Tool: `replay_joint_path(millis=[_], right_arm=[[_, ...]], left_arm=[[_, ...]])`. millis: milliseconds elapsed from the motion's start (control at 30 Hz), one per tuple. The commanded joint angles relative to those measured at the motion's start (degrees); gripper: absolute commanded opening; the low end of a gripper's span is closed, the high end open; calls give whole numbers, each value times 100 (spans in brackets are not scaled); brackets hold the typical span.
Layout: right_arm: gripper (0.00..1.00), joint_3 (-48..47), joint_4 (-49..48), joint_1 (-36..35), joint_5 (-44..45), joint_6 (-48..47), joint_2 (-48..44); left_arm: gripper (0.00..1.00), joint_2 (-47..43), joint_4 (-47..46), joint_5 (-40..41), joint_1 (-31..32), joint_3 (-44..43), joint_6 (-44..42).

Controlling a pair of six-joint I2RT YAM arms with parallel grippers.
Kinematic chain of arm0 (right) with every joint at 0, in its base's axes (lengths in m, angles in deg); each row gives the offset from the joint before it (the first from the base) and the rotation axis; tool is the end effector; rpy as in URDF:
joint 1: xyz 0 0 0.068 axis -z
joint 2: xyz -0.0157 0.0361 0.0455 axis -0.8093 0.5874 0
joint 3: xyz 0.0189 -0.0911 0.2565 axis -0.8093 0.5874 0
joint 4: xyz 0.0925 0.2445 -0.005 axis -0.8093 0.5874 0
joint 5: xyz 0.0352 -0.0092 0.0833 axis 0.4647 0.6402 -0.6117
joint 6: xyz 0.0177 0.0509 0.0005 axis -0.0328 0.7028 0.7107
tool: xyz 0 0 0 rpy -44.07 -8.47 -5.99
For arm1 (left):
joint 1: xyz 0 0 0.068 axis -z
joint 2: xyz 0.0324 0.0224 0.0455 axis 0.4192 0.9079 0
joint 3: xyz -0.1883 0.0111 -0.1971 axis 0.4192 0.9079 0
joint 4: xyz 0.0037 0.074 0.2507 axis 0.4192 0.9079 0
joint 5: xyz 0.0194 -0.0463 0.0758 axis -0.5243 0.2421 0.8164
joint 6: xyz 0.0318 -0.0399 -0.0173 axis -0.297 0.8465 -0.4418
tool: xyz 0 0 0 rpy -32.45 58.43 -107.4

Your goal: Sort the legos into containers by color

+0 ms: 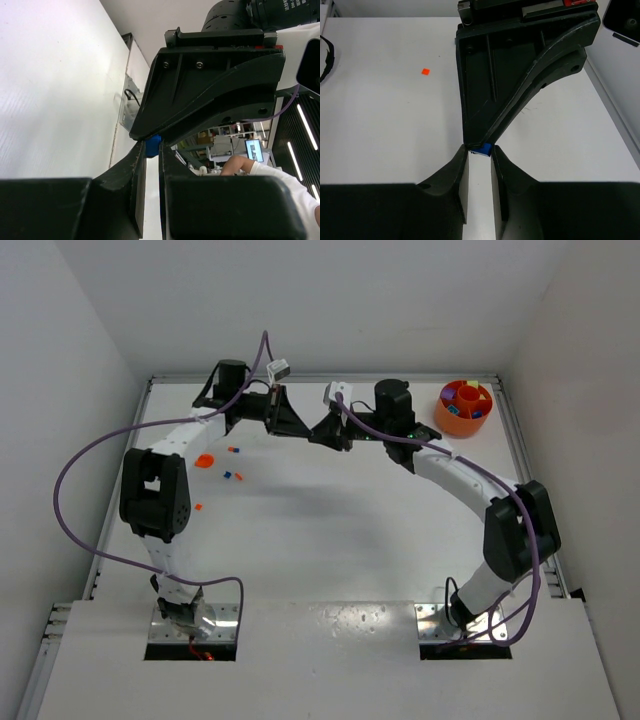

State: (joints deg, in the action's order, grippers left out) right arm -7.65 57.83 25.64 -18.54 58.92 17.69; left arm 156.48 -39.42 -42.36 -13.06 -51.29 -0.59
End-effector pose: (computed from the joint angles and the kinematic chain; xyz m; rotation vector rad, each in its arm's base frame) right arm 0.3237 0.2032 0.3013 -1.1483 1.4553 0.8931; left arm 0.4035 -0.1199 0.2854 0.4331 2.1495 -2.0392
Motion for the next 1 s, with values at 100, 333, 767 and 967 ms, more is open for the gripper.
replay_joint_path(millis=[100,333,767,967], right_arm=[[4,-199,-478,-45,21,-32,25],[0,372,-242,157,601,328,-475],[0,375,2289,2414,2174,1418,-1111],[0,-899,3544,3855,2465,1129,-109]], left_arm=[[44,19,-353,-95,102,35,83],[49,-95,942,692,-407,-289,-1294],[49,-439,2723,4439,-523,-1687,-3610],[78,-271,2917,5335,-470,-2241,-3589]])
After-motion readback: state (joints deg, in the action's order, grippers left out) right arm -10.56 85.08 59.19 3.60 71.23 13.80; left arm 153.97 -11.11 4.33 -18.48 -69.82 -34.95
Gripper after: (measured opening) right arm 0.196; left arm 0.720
